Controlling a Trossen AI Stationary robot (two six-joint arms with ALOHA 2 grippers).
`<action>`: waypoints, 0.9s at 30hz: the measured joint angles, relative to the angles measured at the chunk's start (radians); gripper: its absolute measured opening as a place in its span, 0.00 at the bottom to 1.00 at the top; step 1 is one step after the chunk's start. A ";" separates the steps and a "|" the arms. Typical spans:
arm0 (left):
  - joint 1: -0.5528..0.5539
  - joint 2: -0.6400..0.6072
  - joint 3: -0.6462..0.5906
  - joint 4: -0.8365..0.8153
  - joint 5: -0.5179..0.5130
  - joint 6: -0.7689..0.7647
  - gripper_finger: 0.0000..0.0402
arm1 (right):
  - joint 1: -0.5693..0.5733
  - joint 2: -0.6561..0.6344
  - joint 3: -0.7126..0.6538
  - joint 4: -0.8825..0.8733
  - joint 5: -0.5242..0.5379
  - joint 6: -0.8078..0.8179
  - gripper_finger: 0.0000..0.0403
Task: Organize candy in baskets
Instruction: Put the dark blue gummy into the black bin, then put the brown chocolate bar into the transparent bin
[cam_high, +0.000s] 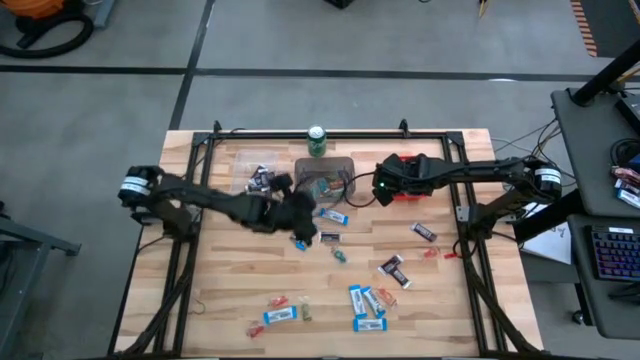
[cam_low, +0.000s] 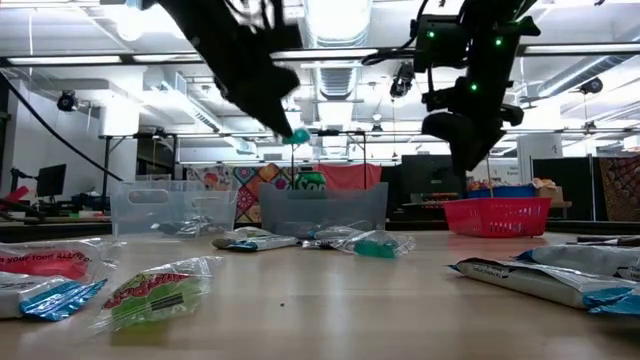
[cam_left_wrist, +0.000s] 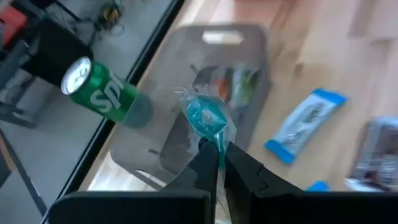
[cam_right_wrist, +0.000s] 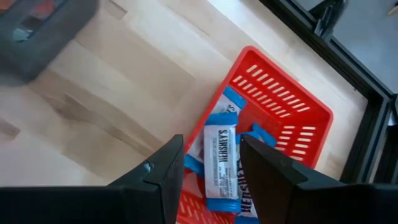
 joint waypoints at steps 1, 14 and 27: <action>0.031 0.006 0.000 -0.001 0.018 0.017 0.00 | 0.004 0.000 0.000 0.001 0.000 0.000 0.37; 0.257 0.014 -0.003 0.041 0.124 0.168 0.05 | 0.026 0.000 0.000 0.049 0.000 0.001 0.37; 0.265 0.014 0.007 0.045 0.122 0.228 0.28 | 0.027 0.000 -0.001 0.066 0.000 -0.006 0.37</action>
